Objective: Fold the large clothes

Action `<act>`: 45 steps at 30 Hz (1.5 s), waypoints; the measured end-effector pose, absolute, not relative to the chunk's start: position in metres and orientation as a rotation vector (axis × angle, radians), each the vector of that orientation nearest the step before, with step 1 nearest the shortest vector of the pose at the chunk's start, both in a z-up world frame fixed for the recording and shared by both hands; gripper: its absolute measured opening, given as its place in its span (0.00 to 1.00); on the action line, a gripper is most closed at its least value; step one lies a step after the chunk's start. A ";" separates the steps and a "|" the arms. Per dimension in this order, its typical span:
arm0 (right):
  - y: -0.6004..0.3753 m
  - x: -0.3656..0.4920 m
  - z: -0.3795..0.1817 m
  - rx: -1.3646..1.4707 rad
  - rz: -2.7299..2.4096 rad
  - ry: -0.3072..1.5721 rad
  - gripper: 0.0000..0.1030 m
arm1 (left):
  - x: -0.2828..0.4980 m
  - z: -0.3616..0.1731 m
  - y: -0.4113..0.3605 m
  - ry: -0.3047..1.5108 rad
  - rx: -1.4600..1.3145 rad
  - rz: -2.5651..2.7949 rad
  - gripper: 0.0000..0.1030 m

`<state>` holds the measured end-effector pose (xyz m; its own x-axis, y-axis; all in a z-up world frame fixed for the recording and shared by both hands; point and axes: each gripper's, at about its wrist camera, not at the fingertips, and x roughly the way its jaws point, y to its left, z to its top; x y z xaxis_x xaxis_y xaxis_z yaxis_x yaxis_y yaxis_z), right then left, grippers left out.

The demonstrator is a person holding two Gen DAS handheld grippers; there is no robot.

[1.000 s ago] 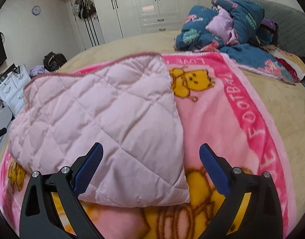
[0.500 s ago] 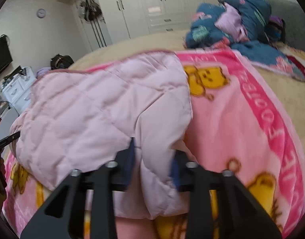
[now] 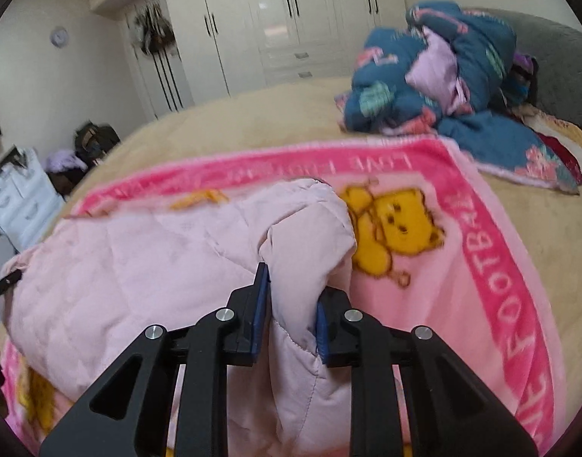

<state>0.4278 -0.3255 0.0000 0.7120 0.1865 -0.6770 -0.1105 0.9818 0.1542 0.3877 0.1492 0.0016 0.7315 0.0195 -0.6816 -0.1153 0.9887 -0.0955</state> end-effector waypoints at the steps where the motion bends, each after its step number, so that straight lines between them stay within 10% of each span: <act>1: -0.324 0.429 -0.009 0.096 0.159 0.776 0.20 | 0.390 -0.005 0.151 0.761 -0.133 0.080 0.17; 19: -0.319 0.435 -0.064 0.106 0.118 0.891 0.39 | 0.393 -0.046 0.154 0.825 -0.132 0.096 0.22; 25: -0.323 0.429 -0.059 0.094 0.062 0.921 0.70 | 0.389 -0.044 0.156 0.834 -0.145 0.103 0.27; 38: -0.336 0.376 -0.025 0.101 0.076 0.906 0.95 | 0.358 -0.018 0.163 0.858 -0.167 0.158 0.90; 45: -0.343 0.335 0.008 0.163 0.123 0.841 0.95 | 0.323 0.005 0.159 0.843 -0.203 0.147 0.91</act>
<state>0.3348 -0.3428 0.0083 0.6610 0.1721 -0.7304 -0.0437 0.9805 0.1915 0.3230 0.1593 0.0047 0.6570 0.0485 -0.7523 -0.2087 0.9706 -0.1198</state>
